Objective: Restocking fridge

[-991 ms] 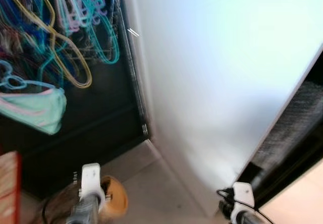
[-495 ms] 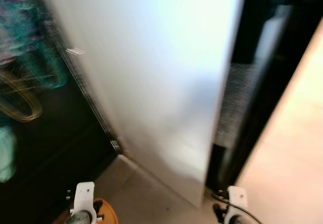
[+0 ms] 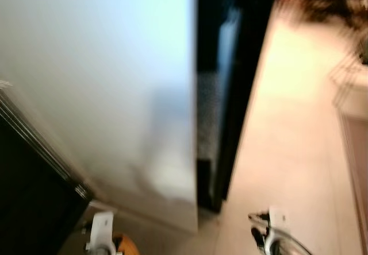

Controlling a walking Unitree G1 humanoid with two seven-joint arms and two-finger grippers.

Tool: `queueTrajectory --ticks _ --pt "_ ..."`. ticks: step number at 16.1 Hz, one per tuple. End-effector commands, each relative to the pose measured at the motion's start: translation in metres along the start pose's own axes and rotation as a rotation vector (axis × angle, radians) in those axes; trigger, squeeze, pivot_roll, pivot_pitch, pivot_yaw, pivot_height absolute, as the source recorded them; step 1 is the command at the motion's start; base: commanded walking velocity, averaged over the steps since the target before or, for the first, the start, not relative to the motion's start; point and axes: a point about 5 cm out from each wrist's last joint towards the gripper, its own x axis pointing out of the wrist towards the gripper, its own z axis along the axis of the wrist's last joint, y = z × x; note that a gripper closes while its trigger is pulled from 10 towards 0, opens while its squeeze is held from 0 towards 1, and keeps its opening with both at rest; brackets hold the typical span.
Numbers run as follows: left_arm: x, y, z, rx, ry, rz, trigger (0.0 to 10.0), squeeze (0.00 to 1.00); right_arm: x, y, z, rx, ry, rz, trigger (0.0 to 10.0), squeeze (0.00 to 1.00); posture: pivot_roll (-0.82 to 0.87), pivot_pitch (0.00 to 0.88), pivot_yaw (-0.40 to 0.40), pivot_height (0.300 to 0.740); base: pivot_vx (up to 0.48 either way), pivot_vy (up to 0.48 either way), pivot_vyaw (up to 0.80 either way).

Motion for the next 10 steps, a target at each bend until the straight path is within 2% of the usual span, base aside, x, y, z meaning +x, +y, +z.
queueTrajectory --ticks 1,4,6,8,10 --pt "-0.001 0.006 -0.006 -0.015 0.028 0.029 10.0 0.00 0.000 0.001 0.000 -0.006 0.003 0.001 10.0 0.00 -0.14 0.021 0.096 0.740 0.000 0.000 0.00" --pt "-0.003 0.011 -0.016 -0.030 0.056 0.046 10.0 0.00 0.000 0.003 -0.001 -0.006 0.003 0.001 10.0 0.00 -0.12 0.034 0.082 0.740 0.000 0.000 0.00" --pt "-0.005 0.014 -0.022 -0.069 0.068 0.070 10.0 0.00 0.000 0.004 -0.002 -0.027 0.005 0.010 10.0 0.00 -0.11 0.034 0.093 0.740 0.000 0.000 0.00" --pt "-0.007 0.019 -0.030 -0.114 0.090 0.072 10.0 0.00 0.000 0.004 -0.004 0.002 -0.009 -0.004 10.0 0.00 -0.12 0.045 0.118 0.740 0.000 0.000 0.00" --pt "-0.007 0.019 -0.028 -0.095 0.083 0.063 10.0 0.00 0.000 0.004 -0.002 0.003 -0.018 -0.005 10.0 0.00 -0.11 0.064 0.112 0.740 0.000 0.000 0.00"
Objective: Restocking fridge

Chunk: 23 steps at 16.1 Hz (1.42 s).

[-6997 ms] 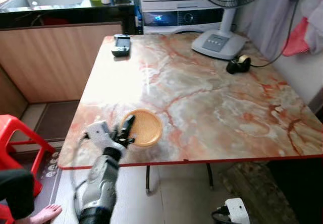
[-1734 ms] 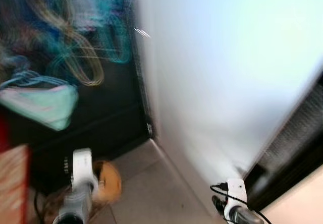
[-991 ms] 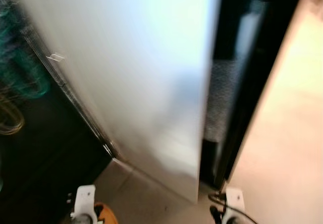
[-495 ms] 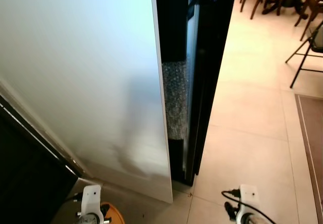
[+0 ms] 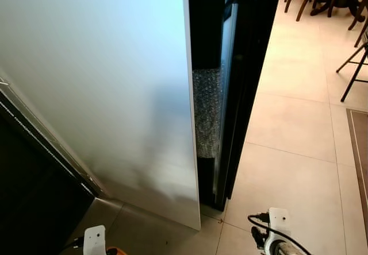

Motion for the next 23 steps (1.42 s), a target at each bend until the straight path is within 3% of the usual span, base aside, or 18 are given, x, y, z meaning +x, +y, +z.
queueTrajectory --ticks 1,3,6,9,12,16,17,18,19,20,21,23 --pt "-0.001 0.008 -0.001 0.009 0.006 0.014 10.0 0.00 0.000 0.002 -0.001 0.013 -0.004 0.002 10.0 0.00 -0.11 0.065 0.101 0.740 0.000 0.000 0.00" --pt "-0.002 0.012 -0.006 -0.047 0.005 0.043 10.0 0.00 -0.001 0.001 -0.006 -0.008 0.015 -0.002 10.0 0.00 -0.10 0.040 0.105 0.740 0.000 0.000 0.00" --pt "-0.005 0.022 -0.018 0.017 0.036 0.042 10.0 0.00 -0.003 -0.002 -0.016 0.028 0.005 -0.041 10.0 0.00 -0.13 0.059 0.119 0.740 0.000 0.000 0.00" --pt "-0.006 0.020 -0.023 0.016 0.036 0.031 10.0 0.00 -0.006 -0.006 -0.021 0.048 -0.038 -0.091 10.0 0.00 -0.14 0.057 0.115 0.740 0.000 0.000 0.00" --pt "-0.007 0.015 -0.025 0.032 0.032 0.013 10.0 0.00 -0.012 -0.016 -0.024 0.107 -0.157 -0.230 10.0 0.00 -0.13 0.062 0.096 0.740 0.000 0.000 0.00" --pt "-0.008 0.016 -0.031 0.032 0.038 0.024 10.0 0.00 -0.020 -0.020 -0.020 0.175 -0.316 -0.280 10.0 0.00 -0.13 0.095 0.066 0.740 0.000 0.000 0.00" --pt "-0.009 0.017 -0.034 0.029 0.044 0.028 10.0 0.00 -0.029 -0.051 0.014 0.152 -0.502 -0.315 10.0 0.00 -0.14 0.100 0.066 0.740 0.000 0.000 0.00" --pt "-0.010 0.017 -0.038 0.031 0.053 0.028 10.0 0.00 -0.051 -0.081 0.058 0.100 -0.731 -0.354 10.0 0.00 -0.14 0.106 0.067 0.740 0.000 0.000 0.00" --pt "-0.011 0.018 -0.042 0.036 0.061 0.029 10.0 0.00 -0.065 -0.081 0.079 0.075 -0.848 -0.360 10.0 0.00 -0.14 0.105 0.070 0.740 0.000 0.000 0.00" --pt "-0.011 0.018 -0.043 0.036 0.063 0.030 10.0 0.00 -0.071 -0.077 0.087 0.075 -0.894 -0.354 10.0 0.00 -0.15 0.113 0.076 0.740 0.000 0.000 0.00" --pt "-0.011 0.017 -0.043 0.043 0.062 0.024 10.0 0.00 -0.085 -0.065 0.104 0.056 -0.990 -0.330 10.0 0.00 -0.16 0.121 0.075 0.740 0.000 0.000 0.00" --pt "-0.012 0.017 -0.043 0.045 0.058 0.021 10.0 0.00 -0.096 -0.053 0.116 -0.026 -1.046 -0.291 10.0 0.00 -0.15 0.132 0.073 0.740 0.000 0.000 0.00"
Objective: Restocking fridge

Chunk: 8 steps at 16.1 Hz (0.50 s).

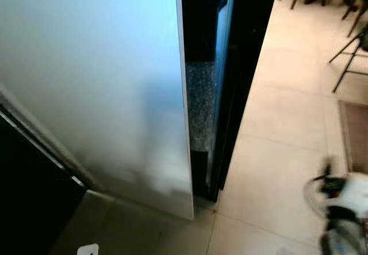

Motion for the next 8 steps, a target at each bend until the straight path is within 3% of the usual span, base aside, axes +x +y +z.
queueTrajectory --ticks 1,3,4,5,6,7,8 --pt "-0.002 0.002 -0.009 0.011 0.022 -0.013 10.0 0.00 0.001 0.007 0.015 -0.025 -0.035 0.062 10.0 0.00 -0.15 0.134 0.073 0.740 0.000 0.000 0.00" --pt "-0.003 0.005 -0.013 0.024 0.028 -0.015 10.0 0.00 0.011 0.035 0.039 -0.002 -0.085 0.143 10.0 0.00 -0.16 0.140 0.076 0.740 0.000 0.000 0.00" --pt "-0.005 0.008 -0.016 0.038 0.039 -0.012 10.0 0.00 0.016 0.045 0.054 -0.072 -0.067 0.207 10.0 0.00 -0.15 0.150 0.079 0.740 0.000 0.000 0.00" --pt "-0.005 0.010 -0.017 0.032 0.039 -0.008 10.0 0.00 0.018 0.048 0.062 0.047 -0.082 0.195 10.0 0.00 -0.16 0.152 0.081 0.740 0.000 0.000 0.00" --pt "-0.005 0.011 -0.017 0.043 0.043 -0.008 10.0 0.00 0.021 0.056 0.079 0.107 -0.098 0.200 10.0 0.00 -0.16 0.153 0.082 0.740 0.000 0.000 0.00" --pt "-0.005 0.010 -0.017 0.047 0.045 -0.008 10.0 0.00 0.021 0.060 0.082 0.113 -0.100 0.207 10.0 0.00 -0.16 0.156 0.082 0.740 0.000 0.000 0.00" --pt "-0.005 0.010 -0.018 0.051 0.048 -0.008 10.0 0.00 0.018 0.079 0.095 0.150 -0.121 0.260 10.0 0.00 -0.16 0.152 0.078 0.740 0.000 0.000 0.00"
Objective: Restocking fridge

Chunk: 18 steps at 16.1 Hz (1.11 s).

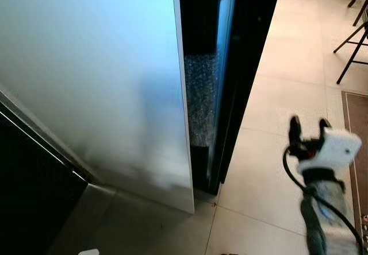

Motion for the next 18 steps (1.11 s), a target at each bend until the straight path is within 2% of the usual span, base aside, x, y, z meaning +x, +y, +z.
queueTrajectory --ticks 1,3,5,8,10,11,13,14,16,17,18 --pt "-0.002 0.006 -0.008 0.019 0.029 0.013 10.0 0.00 -0.004 0.014 0.006 0.005 0.001 0.044 10.0 0.00 -0.16 0.152 0.078 0.740 0.000 0.000 0.00" --pt "-0.002 0.005 -0.007 0.020 0.030 0.011 10.0 0.00 -0.007 0.017 0.005 0.033 0.017 0.013 10.0 0.00 -0.17 0.148 0.081 0.740 0.000 0.000 0.00" --pt "-0.001 0.002 -0.006 0.018 0.028 0.005 10.0 0.00 -0.006 0.023 0.011 0.000 0.036 0.072 10.0 0.00 -0.16 0.141 0.079 0.740 0.000 0.000 0.00" --pt "-0.001 -0.003 -0.007 0.004 0.029 -0.002 10.0 0.00 -0.003 0.007 0.011 -0.013 0.053 0.040 10.0 0.00 -0.17 0.130 0.067 0.740 0.000 0.000 0.00" --pt "-0.001 -0.007 -0.007 0.003 0.030 -0.009 10.0 0.00 -0.005 0.001 -0.002 -0.032 0.098 0.040 10.0 0.00 -0.13 0.121 0.061 0.740 0.000 0.000 0.00" --pt "0.000 -0.006 -0.005 -0.003 0.020 -0.009 10.0 0.00 -0.005 0.005 -0.004 -0.028 0.106 0.061 10.0 0.00 -0.10 0.121 0.054 0.740 0.000 0.000 0.00" --pt "-0.001 -0.001 -0.003 -0.015 0.004 0.004 10.0 0.00 -0.003 0.024 0.008 -0.005 0.082 0.128 10.0 0.00 -0.10 0.120 0.043 0.740 0.000 0.000 0.00" --pt "-0.001 0.002 -0.005 -0.012 0.009 0.012 10.0 0.00 -0.007 0.034 0.013 0.004 0.088 0.150 10.0 0.00 -0.09 0.121 0.041 0.740 0.000 0.000 0.00" --pt "-0.002 0.003 -0.006 -0.002 0.017 0.017 10.0 0.00 -0.015 0.042 0.013 -0.004 0.113 0.149 10.0 0.00 -0.11 0.130 0.041 0.740 0.000 0.000 0.00" --pt "-0.002 0.002 -0.007 0.001 0.025 0.020 10.0 0.00 -0.024 0.060 0.010 0.033 0.140 0.219 10.0 0.00 -0.11 0.126 0.035 0.740 0.000 0.000 0.00" --pt "-0.001 0.001 -0.007 -0.004 0.024 0.021 10.0 0.00 -0.025 0.064 0.009 0.022 0.143 0.234 10.0 0.00 -0.10 0.124 0.036 0.740 0.000 0.000 0.00"
